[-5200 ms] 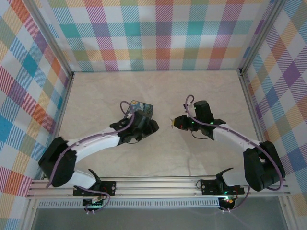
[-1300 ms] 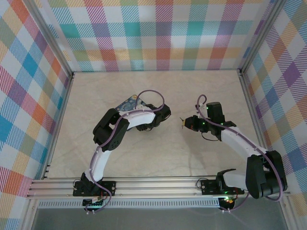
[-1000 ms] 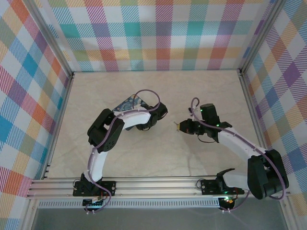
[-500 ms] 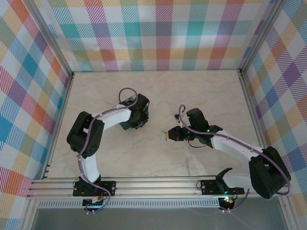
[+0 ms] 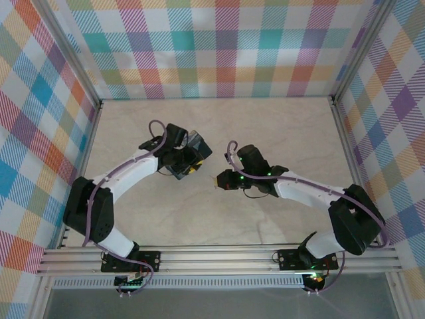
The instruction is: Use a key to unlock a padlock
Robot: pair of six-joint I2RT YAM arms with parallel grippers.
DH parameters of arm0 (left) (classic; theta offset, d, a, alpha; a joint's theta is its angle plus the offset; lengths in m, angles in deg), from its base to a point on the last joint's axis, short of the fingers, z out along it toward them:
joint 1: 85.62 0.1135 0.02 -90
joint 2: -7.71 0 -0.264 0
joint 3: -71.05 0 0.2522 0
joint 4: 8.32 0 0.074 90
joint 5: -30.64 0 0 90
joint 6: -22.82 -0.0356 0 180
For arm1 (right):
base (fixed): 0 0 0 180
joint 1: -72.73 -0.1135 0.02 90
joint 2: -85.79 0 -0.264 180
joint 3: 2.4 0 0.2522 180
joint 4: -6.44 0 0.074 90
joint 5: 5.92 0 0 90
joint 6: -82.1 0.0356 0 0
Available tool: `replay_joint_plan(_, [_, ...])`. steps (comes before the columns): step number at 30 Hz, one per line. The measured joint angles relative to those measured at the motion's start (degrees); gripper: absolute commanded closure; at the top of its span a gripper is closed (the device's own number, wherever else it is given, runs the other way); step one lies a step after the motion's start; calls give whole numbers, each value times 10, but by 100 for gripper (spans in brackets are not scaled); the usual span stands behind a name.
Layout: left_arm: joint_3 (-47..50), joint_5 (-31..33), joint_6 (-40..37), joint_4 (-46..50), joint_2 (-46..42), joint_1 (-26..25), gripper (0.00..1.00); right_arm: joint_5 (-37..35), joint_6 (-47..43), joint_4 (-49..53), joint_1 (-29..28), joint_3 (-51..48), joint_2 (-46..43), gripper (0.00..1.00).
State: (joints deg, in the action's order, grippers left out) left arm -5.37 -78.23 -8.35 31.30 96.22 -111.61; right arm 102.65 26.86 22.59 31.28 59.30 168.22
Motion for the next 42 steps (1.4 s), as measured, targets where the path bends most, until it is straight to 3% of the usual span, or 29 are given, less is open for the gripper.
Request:
replay_joint_plan(16, [67,-90,60,-56,-37,33,77,-15,-10,-28,-51,33,23,100])
replay_joint_plan(25, [75,-101,64,-64,-41,38,77,-50,-14,-27,-56,33,31,100])
replay_joint_plan(42, [85,-106,76,-76,-41,38,77,-51,-14,-31,-56,59,63,100])
